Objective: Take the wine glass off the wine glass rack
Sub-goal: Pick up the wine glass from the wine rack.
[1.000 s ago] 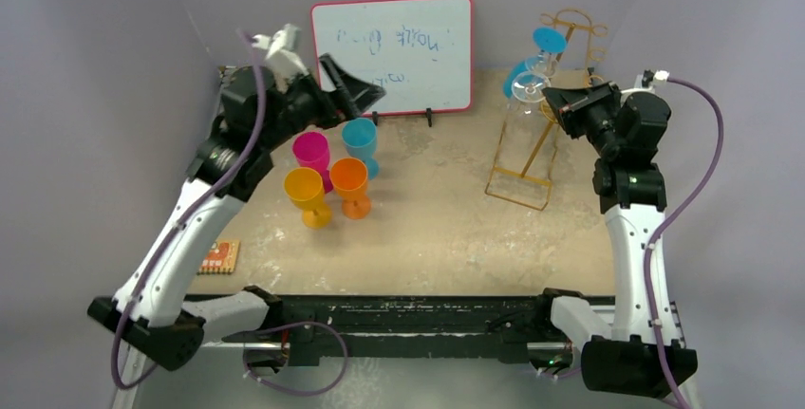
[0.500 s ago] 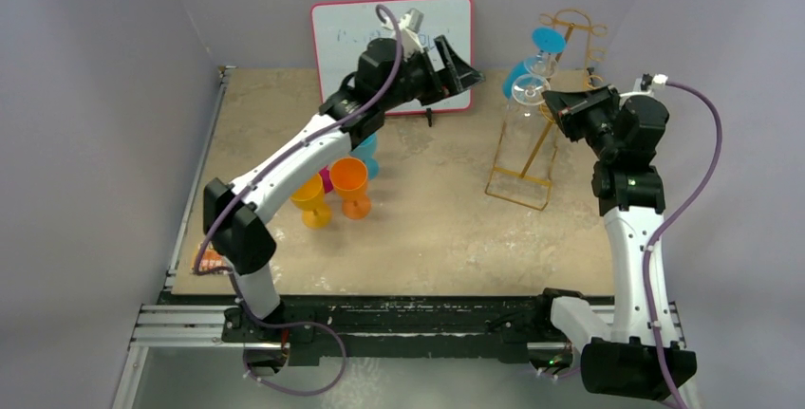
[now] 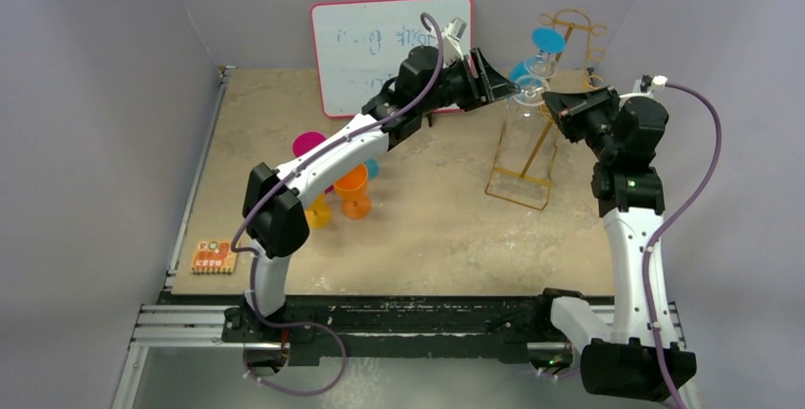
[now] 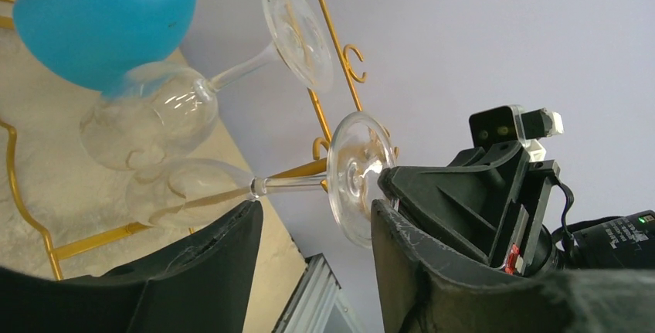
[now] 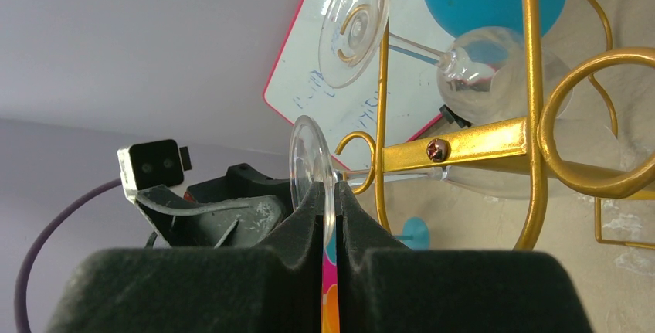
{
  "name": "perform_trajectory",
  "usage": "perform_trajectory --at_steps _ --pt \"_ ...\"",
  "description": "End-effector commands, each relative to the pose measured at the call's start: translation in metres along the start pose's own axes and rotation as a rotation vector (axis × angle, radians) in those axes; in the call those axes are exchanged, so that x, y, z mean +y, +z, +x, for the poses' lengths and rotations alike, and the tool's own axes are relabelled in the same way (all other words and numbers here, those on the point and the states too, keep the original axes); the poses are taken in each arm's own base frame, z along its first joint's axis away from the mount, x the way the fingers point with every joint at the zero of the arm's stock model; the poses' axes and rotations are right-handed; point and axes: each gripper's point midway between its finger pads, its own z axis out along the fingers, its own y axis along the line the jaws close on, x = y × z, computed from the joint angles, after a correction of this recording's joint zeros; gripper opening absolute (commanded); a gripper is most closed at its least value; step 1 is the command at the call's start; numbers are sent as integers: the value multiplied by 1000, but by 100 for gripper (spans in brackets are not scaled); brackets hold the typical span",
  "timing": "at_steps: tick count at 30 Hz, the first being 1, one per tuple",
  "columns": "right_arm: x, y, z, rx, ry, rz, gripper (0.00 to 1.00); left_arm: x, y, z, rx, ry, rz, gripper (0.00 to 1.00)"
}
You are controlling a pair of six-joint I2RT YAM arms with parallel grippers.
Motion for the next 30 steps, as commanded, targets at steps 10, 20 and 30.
perform_trajectory --at_steps 10,20,30 --pt "15 -1 5 39 -40 -77 0 -52 8 -10 0 7 192 35" --pt "15 1 6 47 -47 -78 0 -63 14 -2 37 -13 258 9" --pt "26 0 6 64 -83 -113 3 -77 12 -14 -4 -17 275 1"
